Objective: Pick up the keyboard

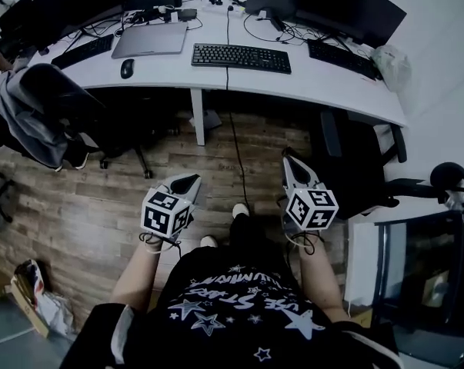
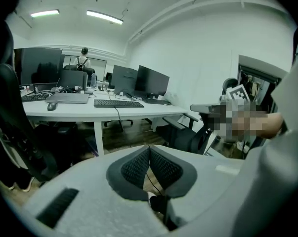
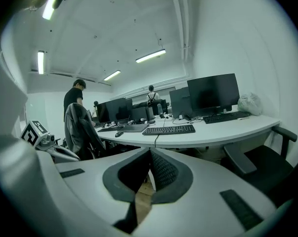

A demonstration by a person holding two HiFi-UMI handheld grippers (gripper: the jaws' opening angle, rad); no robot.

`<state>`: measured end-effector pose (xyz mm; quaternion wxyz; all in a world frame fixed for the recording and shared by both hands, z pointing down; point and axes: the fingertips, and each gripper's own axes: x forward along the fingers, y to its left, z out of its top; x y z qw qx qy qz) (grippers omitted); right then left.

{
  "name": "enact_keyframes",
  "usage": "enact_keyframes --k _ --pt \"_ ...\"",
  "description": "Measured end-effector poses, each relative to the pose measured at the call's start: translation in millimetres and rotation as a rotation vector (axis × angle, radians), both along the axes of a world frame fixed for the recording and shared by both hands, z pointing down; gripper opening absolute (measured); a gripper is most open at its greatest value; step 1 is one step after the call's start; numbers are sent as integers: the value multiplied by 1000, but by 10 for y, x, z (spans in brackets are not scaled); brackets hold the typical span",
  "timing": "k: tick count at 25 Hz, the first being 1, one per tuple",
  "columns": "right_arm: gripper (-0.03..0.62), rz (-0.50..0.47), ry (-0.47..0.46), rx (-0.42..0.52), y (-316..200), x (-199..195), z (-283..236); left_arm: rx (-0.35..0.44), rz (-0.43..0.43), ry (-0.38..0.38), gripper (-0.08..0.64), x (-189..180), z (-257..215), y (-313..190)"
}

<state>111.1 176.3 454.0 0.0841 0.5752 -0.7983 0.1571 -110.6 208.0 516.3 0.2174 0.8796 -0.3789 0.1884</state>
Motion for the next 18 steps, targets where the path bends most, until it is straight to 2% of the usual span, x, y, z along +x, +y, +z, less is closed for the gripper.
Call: enact_keyframes --k 5,9,10,11,12,13,14,18 --pt "5 28 -23 13 -126 102 -25 41 -57 23 23 -81 -83 -194" --pt "7 32 -74 -6 -373 208 86 130 -80 -14 26 -57 -158 -465" --pt "69 22 -87 -17 -460 217 121 143 -81 -24 37 -40 -157 -552" --pt "139 11 -97 -28 -558 229 156 146 -81 -30 95 -12 -144 -641" --pt "183 2 -103 -37 -666 247 188 141 -79 -32 225 26 -123 -731" --pt "231 -6 -107 -44 -779 267 216 132 -76 -34 304 67 -97 -818" --pt "269 -16 -111 -49 -894 285 240 123 -72 -39 326 107 -73 -903" --pt "338 -54 -128 -78 -1373 387 328 107 -52 -69 359 283 -13 -1288"
